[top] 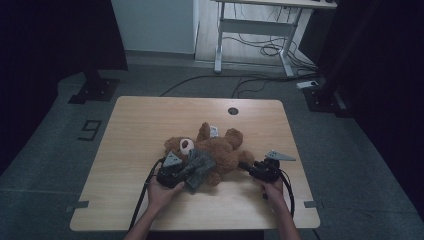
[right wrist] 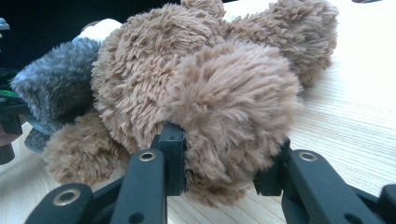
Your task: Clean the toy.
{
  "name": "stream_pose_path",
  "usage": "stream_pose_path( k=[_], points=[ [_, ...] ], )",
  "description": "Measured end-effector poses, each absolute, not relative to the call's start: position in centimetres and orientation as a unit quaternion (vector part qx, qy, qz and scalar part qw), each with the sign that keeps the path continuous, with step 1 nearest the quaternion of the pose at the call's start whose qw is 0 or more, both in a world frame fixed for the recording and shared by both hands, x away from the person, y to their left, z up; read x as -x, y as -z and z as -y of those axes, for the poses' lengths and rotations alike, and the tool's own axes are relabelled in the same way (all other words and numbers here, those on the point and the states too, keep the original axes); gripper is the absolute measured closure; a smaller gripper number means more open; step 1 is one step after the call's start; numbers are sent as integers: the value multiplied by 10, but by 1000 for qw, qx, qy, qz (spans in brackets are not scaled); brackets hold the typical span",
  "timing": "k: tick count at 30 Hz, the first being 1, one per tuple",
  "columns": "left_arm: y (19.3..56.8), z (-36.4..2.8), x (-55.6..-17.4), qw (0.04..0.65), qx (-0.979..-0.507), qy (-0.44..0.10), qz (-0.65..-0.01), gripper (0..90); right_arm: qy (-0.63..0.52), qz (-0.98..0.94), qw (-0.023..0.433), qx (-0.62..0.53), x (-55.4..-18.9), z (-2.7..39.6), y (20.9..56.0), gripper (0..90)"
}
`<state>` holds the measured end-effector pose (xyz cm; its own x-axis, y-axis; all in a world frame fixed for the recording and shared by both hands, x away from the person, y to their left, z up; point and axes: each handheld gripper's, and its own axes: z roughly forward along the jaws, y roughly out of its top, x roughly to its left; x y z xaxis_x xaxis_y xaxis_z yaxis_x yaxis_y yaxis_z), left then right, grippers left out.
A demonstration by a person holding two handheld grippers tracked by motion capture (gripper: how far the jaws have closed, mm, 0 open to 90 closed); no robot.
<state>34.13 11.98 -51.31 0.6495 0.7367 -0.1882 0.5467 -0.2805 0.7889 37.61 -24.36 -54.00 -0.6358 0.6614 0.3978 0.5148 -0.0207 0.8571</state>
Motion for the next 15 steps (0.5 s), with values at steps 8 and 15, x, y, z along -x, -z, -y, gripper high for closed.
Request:
stream_pose_path(
  k=[8,15],
  points=[
    [522,-124,-340,421,-802,-104,-411,771,-577,-696,64,-423,-376,243,540,628],
    [488,-126,-331,434,-795,-150,-396,767,-579,-689,65,-432,-377,245,541,627]
  ],
)
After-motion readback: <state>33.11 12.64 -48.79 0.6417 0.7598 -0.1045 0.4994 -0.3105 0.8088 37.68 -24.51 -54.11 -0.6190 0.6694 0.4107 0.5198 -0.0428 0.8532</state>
